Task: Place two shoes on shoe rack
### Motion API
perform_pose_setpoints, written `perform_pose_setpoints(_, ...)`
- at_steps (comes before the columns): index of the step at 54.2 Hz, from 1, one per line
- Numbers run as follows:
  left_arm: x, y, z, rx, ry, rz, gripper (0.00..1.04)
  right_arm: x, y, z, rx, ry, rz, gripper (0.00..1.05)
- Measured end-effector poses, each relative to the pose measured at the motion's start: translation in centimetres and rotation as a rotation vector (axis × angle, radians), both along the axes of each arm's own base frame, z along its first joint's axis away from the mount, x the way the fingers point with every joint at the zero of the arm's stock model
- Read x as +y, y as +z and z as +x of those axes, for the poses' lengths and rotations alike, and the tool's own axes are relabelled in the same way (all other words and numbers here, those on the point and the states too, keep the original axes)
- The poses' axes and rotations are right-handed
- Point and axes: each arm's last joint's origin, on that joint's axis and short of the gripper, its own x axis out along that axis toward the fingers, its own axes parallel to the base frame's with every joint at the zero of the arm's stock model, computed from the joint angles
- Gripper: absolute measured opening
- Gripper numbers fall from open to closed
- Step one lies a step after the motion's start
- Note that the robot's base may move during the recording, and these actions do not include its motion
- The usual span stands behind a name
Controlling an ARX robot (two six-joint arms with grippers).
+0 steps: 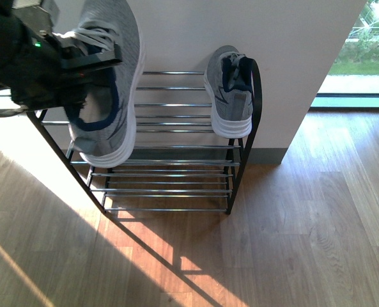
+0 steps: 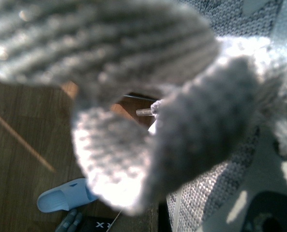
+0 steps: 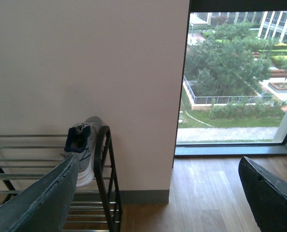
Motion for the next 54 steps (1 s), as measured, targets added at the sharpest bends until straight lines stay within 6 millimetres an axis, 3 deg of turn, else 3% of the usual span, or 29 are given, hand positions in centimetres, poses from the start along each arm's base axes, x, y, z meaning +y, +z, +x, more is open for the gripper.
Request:
perform_pose_setpoints(11,-2.0,-3.9,6.7,0.106,0.040,-0.052,0.03,0.0,0.0,0.0,0.000,0.000,0.000,0.96)
perform_pose_setpoints(18,-3.9,-5.9,9.7,0.148,0.056,-0.098,0.03,0.0,0.0,0.0,0.000,0.000,0.000,0.96)
perform_pose_setpoints(32,-7.7,-8.4,13.8,0.215,0.034,-0.156,0.03,0.0,0.0,0.0,0.000,0.000,0.000,0.96)
perform_pose_setpoints(54,-9.7,-9.5,16.9,0.248,0.027,-0.180,0.03,0.0,0.0,0.0,0.000,0.000,0.000,0.96)
